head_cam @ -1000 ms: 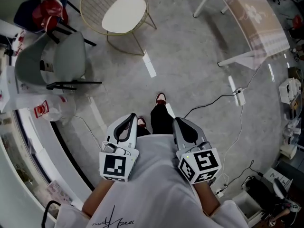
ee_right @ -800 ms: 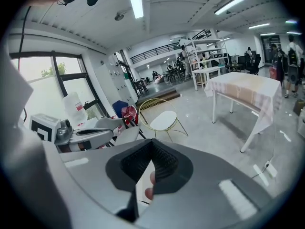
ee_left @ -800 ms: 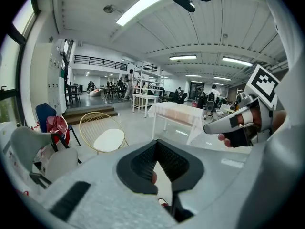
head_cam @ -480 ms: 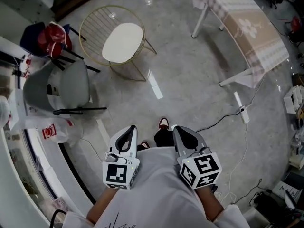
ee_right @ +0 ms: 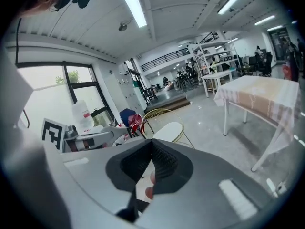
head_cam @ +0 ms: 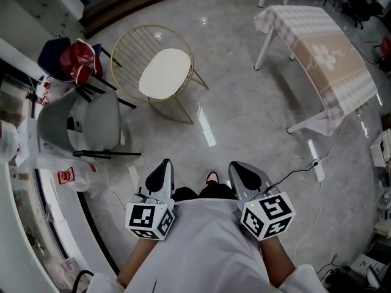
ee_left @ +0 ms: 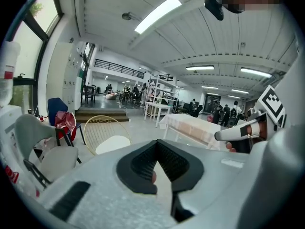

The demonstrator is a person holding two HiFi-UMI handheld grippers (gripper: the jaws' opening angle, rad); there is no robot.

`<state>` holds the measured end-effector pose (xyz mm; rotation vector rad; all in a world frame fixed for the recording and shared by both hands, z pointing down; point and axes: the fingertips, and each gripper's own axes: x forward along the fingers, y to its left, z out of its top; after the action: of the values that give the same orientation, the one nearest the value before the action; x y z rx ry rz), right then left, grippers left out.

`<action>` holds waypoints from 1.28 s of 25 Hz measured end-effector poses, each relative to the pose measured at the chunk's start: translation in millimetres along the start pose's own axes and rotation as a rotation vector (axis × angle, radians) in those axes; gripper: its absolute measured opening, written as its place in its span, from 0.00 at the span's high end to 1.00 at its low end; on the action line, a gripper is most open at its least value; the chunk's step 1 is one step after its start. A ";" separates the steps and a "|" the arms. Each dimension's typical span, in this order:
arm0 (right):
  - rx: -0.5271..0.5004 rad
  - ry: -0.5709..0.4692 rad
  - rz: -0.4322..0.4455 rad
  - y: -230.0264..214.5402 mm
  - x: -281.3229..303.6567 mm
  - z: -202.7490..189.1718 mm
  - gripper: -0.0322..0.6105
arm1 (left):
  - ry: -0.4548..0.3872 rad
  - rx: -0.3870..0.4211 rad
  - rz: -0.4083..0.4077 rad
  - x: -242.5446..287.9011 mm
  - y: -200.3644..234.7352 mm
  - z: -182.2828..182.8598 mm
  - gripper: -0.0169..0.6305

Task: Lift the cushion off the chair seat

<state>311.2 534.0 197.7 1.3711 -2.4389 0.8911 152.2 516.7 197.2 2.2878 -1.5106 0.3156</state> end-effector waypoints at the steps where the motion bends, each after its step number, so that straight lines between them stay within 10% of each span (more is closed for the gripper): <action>1: -0.031 0.001 -0.004 -2.5 2.6 2.0 0.94 | -0.008 0.002 0.000 3.3 -3.2 3.0 0.96; 32: 0.006 0.088 0.045 -54.4 75.8 32.2 0.94 | 0.046 -0.083 0.000 92.5 10.2 14.6 0.96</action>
<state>318.3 440.3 228.1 1.2551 -2.4117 0.9490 179.2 429.8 221.7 2.2016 -1.4733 0.2974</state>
